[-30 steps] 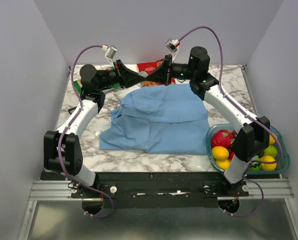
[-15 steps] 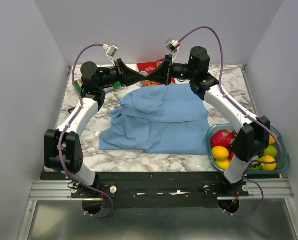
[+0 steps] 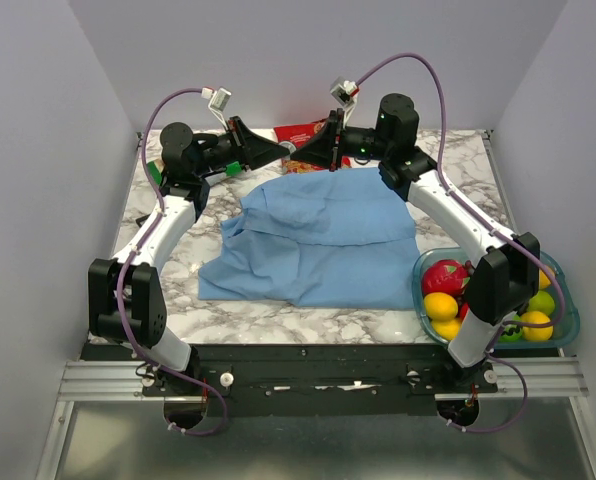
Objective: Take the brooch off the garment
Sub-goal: Close the brooch.
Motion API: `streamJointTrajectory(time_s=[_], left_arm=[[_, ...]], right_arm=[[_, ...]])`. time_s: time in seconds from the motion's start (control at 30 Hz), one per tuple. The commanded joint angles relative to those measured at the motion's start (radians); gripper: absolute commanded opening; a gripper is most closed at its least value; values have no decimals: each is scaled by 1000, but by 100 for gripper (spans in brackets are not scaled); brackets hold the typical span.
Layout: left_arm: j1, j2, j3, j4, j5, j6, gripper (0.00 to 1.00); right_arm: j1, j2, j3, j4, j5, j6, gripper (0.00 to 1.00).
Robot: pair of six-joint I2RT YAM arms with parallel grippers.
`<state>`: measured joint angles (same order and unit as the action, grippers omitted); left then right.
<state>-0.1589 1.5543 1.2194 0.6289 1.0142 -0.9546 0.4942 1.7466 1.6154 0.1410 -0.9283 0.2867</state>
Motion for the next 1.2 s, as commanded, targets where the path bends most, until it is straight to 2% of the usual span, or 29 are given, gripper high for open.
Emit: streamJointTrajectory(time_s=[0.0, 0.27, 0.37, 0.53, 0.7, 0.83, 1.03, 1.17], left_arm=[[22, 16, 23, -17, -103, -1, 36], [-4, 30, 25, 12, -51, 48, 32], [-22, 36, 25, 14, -26, 72, 26], [-39, 49, 34, -17, -23, 96, 9], [-59, 72, 74, -43, 6, 116, 1], [-76, 89, 98, -63, 26, 125, 0], [-108, 87, 144, -230, -25, 230, 0], [-142, 76, 189, -406, -62, 361, 0]], right_arm=[[20, -45, -15, 3, -64, 0, 0], [21, -48, -14, 8, -86, -11, 0], [24, -48, -9, 8, -98, -20, 0], [44, -65, 14, -46, -116, -127, 0], [64, -82, 35, -101, -119, -237, 0], [72, -91, 49, -138, -121, -317, 1], [99, -96, 95, -234, -116, -471, 1], [118, -87, 116, -261, -113, -518, 0]])
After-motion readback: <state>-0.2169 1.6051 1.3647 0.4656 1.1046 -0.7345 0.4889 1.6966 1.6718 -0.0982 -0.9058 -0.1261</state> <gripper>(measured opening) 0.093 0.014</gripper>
